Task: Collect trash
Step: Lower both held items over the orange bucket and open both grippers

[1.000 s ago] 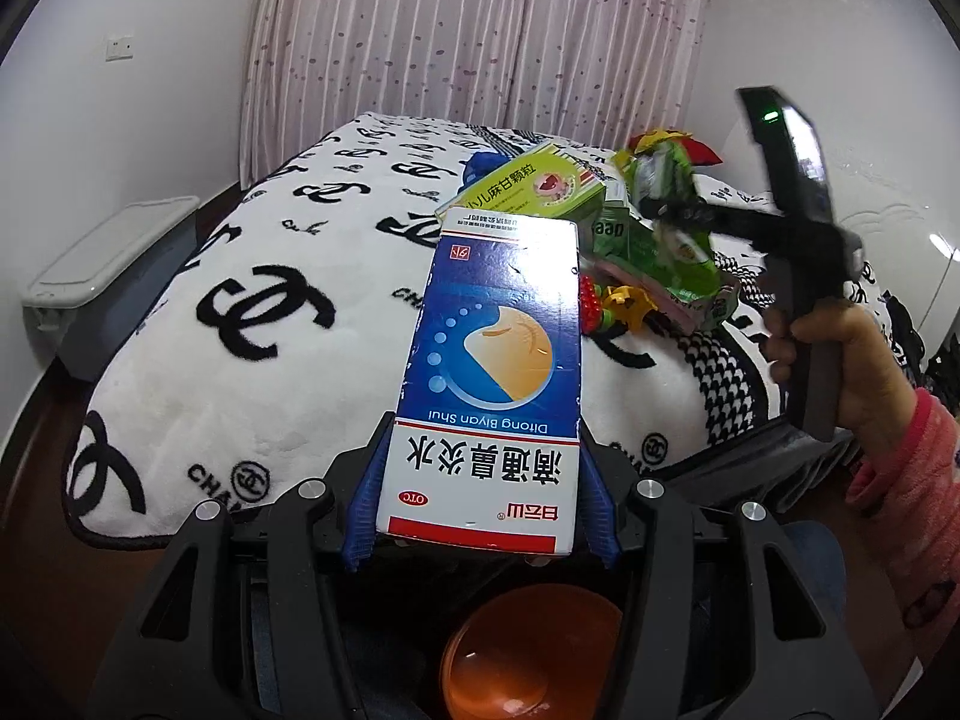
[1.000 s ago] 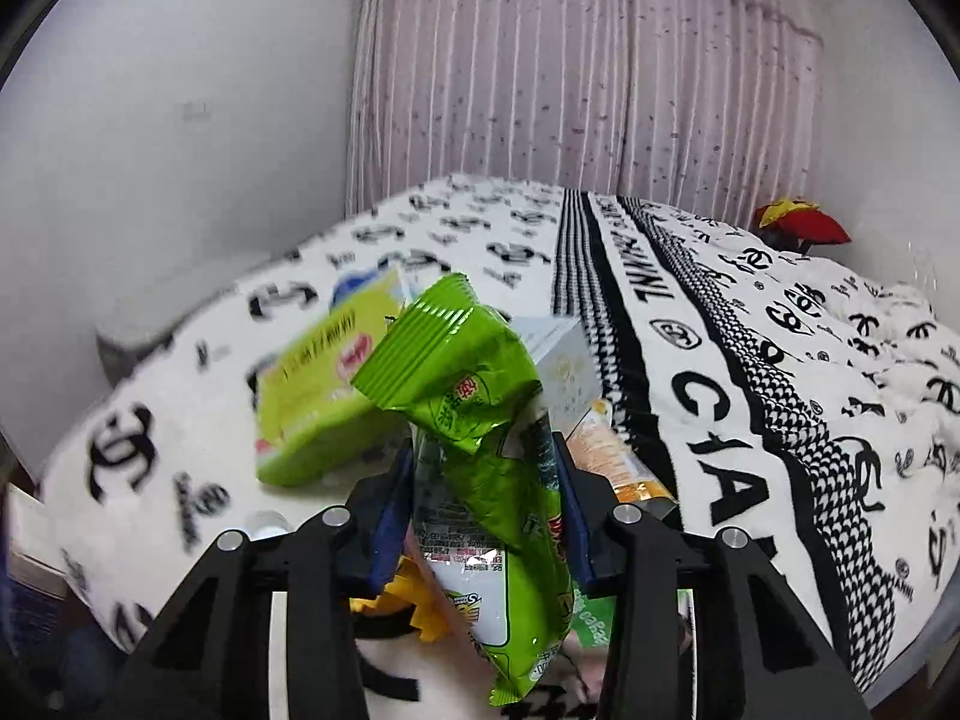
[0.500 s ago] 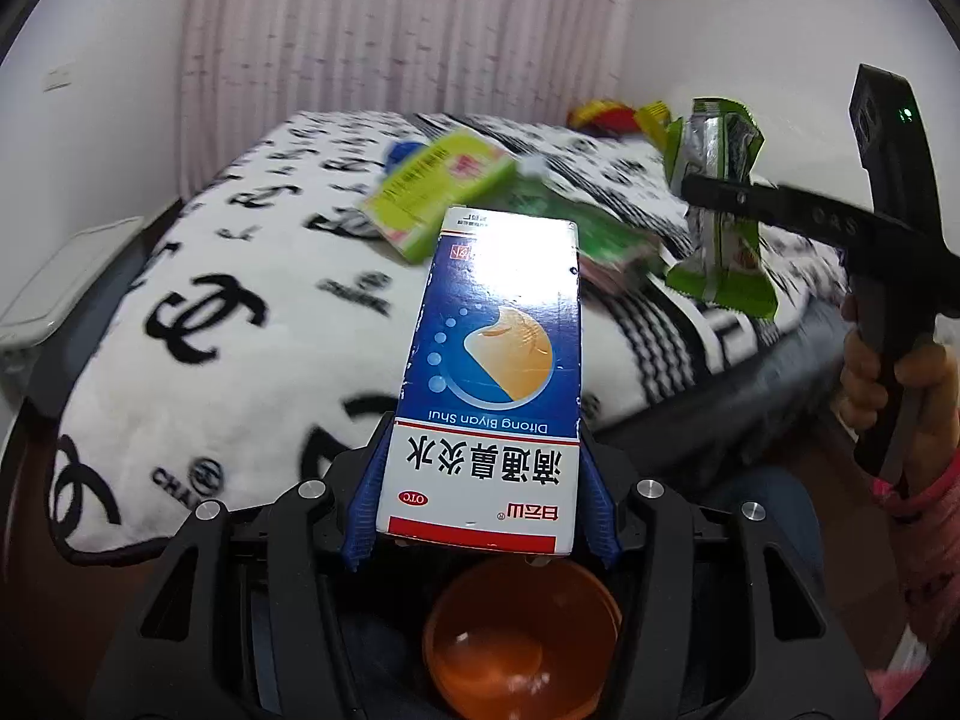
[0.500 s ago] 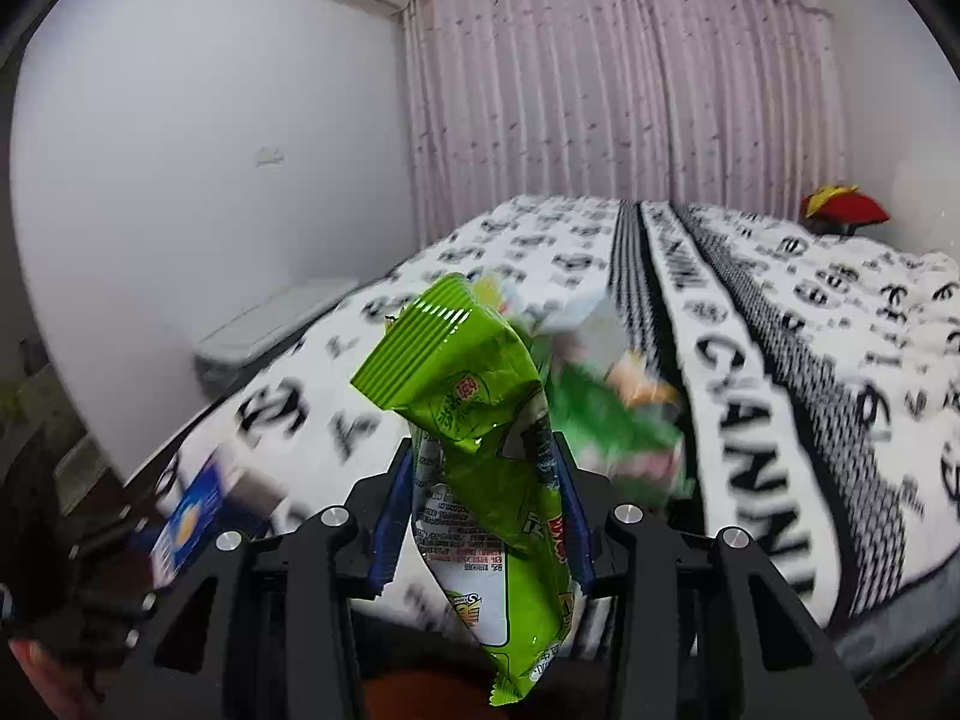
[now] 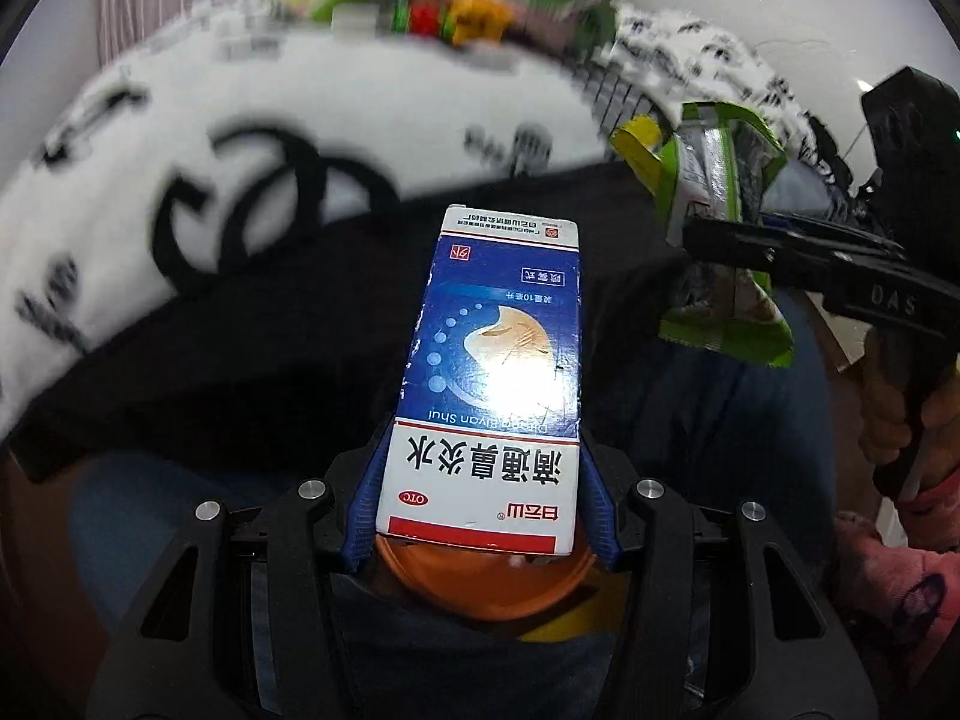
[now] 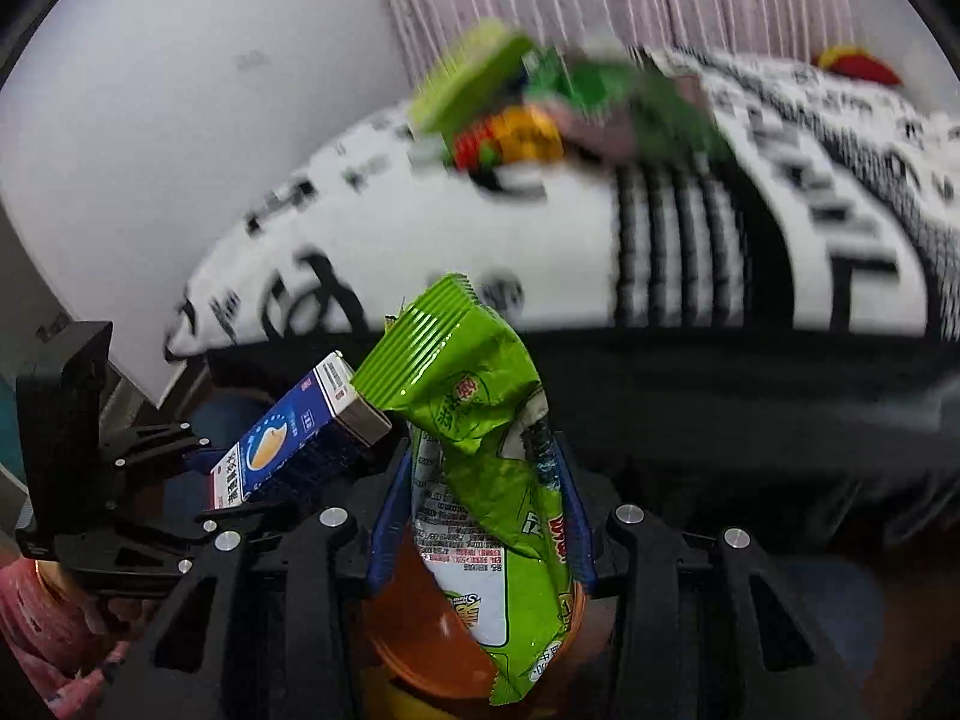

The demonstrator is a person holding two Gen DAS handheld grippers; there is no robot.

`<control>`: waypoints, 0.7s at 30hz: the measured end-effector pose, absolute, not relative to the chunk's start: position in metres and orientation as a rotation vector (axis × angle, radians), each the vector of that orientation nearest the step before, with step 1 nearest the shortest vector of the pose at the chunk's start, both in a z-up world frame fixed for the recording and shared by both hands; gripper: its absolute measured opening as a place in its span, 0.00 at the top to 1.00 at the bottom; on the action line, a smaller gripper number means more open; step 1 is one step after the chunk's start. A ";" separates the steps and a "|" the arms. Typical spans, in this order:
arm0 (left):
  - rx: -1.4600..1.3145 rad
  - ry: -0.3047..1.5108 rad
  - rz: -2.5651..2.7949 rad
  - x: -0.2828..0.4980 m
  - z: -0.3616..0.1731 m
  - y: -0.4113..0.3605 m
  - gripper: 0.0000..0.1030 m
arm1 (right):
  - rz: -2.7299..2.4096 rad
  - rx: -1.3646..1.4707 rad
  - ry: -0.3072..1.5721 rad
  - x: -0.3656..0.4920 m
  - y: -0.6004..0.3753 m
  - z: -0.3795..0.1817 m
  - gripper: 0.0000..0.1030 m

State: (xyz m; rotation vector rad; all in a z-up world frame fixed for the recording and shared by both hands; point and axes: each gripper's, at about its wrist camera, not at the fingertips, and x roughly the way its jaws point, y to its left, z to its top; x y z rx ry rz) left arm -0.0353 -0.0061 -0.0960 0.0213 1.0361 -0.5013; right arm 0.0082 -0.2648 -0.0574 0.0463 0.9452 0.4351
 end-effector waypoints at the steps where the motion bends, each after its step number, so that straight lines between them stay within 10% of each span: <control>1: 0.017 1.069 -0.508 -0.034 -0.106 -0.007 0.49 | 0.433 0.057 0.966 0.009 -0.266 -0.064 0.58; 21: 0.003 1.434 -0.497 -0.036 -0.197 -0.015 0.49 | 0.394 0.123 1.321 0.019 -0.239 -0.181 0.57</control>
